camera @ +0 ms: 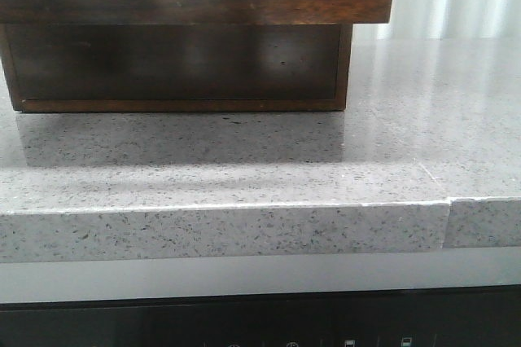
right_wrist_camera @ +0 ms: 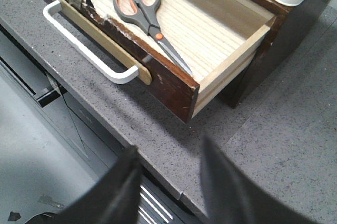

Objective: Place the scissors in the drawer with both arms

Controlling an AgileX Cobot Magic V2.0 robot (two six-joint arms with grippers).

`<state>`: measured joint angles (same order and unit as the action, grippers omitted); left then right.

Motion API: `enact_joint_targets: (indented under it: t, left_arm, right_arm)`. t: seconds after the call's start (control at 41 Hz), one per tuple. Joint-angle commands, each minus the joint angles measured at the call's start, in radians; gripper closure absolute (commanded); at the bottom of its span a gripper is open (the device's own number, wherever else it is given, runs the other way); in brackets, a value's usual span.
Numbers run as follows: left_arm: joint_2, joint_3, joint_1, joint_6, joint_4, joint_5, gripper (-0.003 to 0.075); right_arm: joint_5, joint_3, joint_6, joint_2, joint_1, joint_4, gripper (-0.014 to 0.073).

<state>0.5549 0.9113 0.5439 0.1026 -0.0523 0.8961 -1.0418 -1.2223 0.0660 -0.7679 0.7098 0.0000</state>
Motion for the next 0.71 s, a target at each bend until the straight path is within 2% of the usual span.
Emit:
enact_joint_targets:
  t: [0.0, 0.122, 0.293, 0.366, 0.683]
  left_arm:
    - [0.007, 0.032, 0.007, -0.010, -0.003, -0.082, 0.0235]
    - [0.007, 0.032, 0.007, -0.010, -0.005, -0.082, 0.0436]
    - [0.007, 0.032, 0.007, -0.010, -0.008, -0.082, 0.0717]
    - [0.007, 0.032, 0.007, -0.010, -0.008, -0.082, 0.0741]
    - [0.007, 0.032, 0.007, -0.010, -0.008, -0.082, 0.0741]
  right_arm:
    - [0.065, -0.021, -0.002, 0.003, -0.002, -0.011, 0.0522]
    - [0.066, -0.021, -0.002, 0.003, -0.002, -0.011, 0.0716]
    - [0.074, -0.021, -0.002, 0.002, -0.002, -0.012, 0.0711]
    - [0.071, -0.021, -0.002, 0.002, -0.002, -0.012, 0.0711]
    - [0.071, -0.021, -0.002, 0.002, -0.002, -0.012, 0.0711]
